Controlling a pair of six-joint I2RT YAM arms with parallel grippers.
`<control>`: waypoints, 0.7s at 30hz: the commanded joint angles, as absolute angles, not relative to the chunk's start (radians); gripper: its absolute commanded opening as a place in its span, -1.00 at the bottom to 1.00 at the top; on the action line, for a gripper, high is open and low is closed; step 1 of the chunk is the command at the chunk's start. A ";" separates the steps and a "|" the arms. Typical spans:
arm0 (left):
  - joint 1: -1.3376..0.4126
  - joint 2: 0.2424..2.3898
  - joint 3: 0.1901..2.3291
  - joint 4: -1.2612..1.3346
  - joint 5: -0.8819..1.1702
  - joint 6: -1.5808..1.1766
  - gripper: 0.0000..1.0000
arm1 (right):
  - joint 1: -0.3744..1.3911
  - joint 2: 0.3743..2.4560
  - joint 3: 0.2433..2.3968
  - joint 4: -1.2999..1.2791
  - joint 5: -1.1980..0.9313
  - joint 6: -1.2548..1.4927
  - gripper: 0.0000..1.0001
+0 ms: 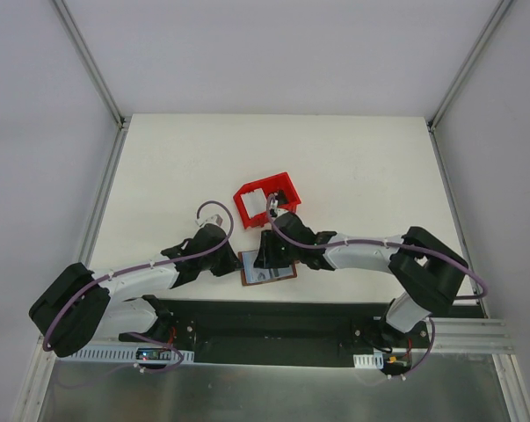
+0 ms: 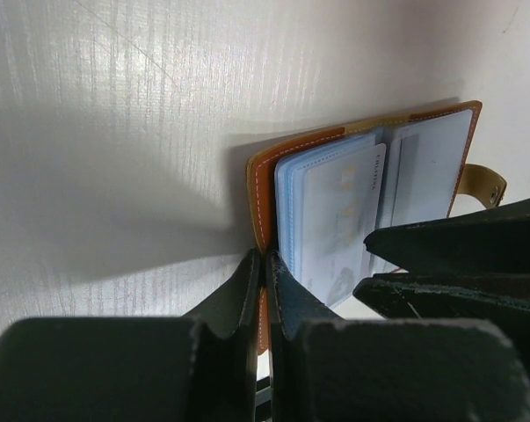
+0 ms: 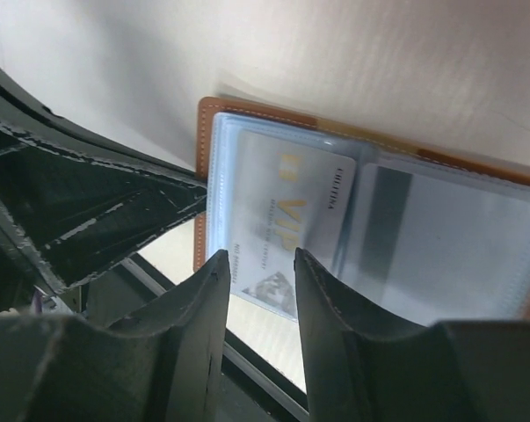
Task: Put the credit cards into the card holder
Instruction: Insert the credit card into the card holder.
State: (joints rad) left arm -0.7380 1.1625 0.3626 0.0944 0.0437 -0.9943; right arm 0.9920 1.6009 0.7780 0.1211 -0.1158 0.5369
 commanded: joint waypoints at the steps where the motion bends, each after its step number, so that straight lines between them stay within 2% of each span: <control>1: -0.735 1.147 0.364 0.097 0.049 -0.974 -1.00 | 0.999 1.629 0.833 0.167 -0.179 0.529 -0.25; 5: -0.735 1.146 0.365 0.095 0.049 -0.973 -1.00 | 0.999 1.623 0.838 0.166 -0.172 0.522 -0.28; 11: -0.733 1.135 0.354 0.097 0.040 -0.979 -1.00 | 0.994 1.532 0.828 0.057 -0.035 0.479 -0.21; 21: -0.735 1.131 0.356 0.095 0.043 -0.974 -1.00 | 0.992 1.620 0.844 0.015 -0.064 0.508 -0.17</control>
